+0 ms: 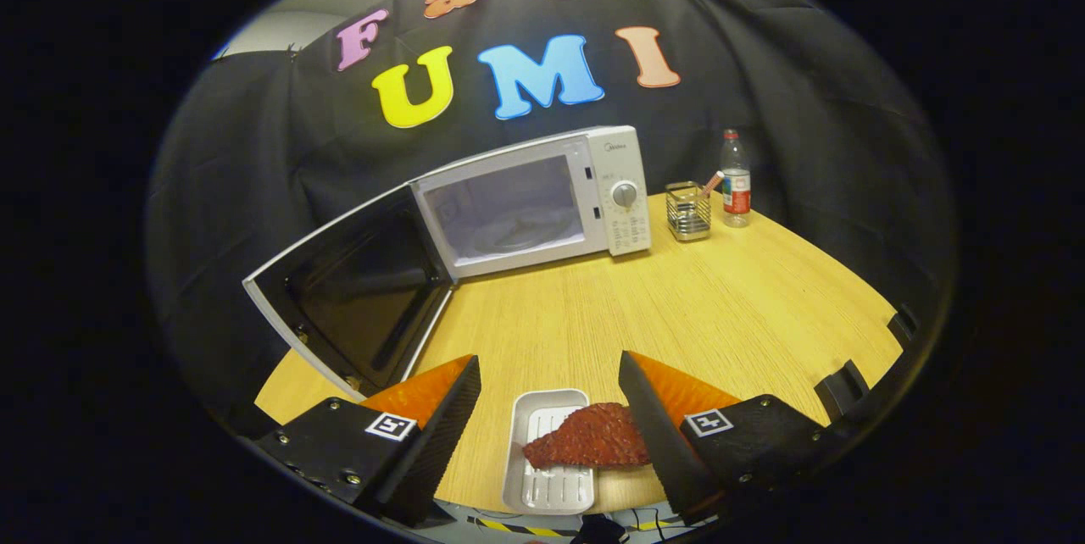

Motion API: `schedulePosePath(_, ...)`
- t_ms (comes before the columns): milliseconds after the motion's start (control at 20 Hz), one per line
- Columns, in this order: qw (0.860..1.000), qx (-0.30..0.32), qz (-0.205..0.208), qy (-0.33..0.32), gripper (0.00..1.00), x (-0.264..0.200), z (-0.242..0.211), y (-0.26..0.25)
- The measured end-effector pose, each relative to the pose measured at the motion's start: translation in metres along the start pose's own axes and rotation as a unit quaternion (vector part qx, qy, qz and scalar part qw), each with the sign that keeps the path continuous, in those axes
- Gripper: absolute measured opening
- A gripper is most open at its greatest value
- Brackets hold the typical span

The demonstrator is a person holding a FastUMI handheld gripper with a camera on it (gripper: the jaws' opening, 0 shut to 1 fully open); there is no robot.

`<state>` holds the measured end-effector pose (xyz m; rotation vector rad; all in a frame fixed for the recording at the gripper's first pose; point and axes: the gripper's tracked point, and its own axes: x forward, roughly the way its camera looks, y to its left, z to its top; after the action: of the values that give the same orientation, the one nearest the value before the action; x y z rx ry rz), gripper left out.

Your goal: Open the microwave, put the food inside, and close the microwave door.

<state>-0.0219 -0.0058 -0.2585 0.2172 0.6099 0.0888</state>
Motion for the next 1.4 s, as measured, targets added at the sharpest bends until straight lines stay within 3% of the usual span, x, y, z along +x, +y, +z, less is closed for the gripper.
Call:
schedulePosePath(550,0.989,0.119,-0.018,0.087,0.96,0.009,-0.059,-0.038)
schedulePosePath(600,0.988,0.127,-0.02,0.089,0.8,0.011,-0.061,-0.041)
schedulePosePath(700,0.985,0.144,-0.018,0.096,0.65,0.008,-0.065,-0.042)
schedulePosePath(800,0.983,0.164,-0.007,0.085,0.61,0.003,-0.059,-0.039)
schedulePosePath(850,0.981,0.172,-0.003,0.088,0.39,0.009,-0.06,-0.037)
schedulePosePath(950,0.98,0.172,0.024,0.097,0.36,0.004,-0.063,-0.026)
schedulePosePath(1000,0.979,0.182,0.021,0.089,0.21,0.012,-0.056,-0.03)
schedulePosePath(1150,0.981,0.179,0.02,0.078,0.2,-0.002,-0.045,-0.026)
schedulePosePath(1200,0.982,0.169,0.018,0.078,0.08,0.006,-0.044,-0.025)
schedulePosePath(1400,0.988,0.135,0.018,0.076,0.08,-0.001,-0.032,-0.019)
